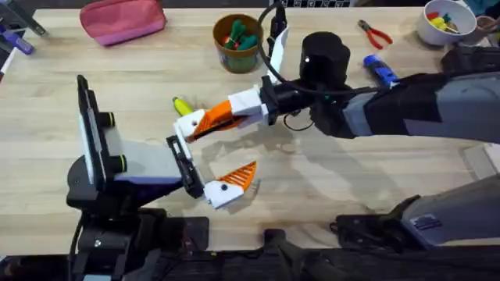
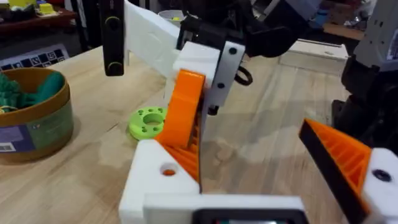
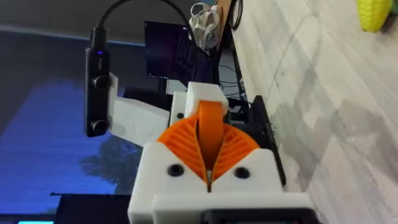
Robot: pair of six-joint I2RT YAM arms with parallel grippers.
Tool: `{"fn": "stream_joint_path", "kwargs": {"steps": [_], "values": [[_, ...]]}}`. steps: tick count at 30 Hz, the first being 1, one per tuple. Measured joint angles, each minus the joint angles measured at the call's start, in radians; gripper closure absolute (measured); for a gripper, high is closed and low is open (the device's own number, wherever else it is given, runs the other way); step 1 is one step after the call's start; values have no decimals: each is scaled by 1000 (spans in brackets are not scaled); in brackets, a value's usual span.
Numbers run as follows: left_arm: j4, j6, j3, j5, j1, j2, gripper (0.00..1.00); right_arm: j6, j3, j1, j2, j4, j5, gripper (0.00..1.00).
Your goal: Pick up the gripper from the table and insert it into the empty holder that is missing its gripper. Then pick up a screw, insert it into the mounting hole, and use the screwdriver to tighten it. Finally, clean up the table by picking up the vegetable and placing it into the bucket.
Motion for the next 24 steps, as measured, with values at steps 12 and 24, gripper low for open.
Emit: {"fn": "stream_joint_path", "kwargs": {"steps": [12, 24], "values": [[0, 0, 0, 0, 0, 0, 14, -3, 0, 0, 0, -1, 0, 957], [0, 27, 0, 12, -2, 0, 14, -10, 0, 18, 0, -19, 5, 10]]}}
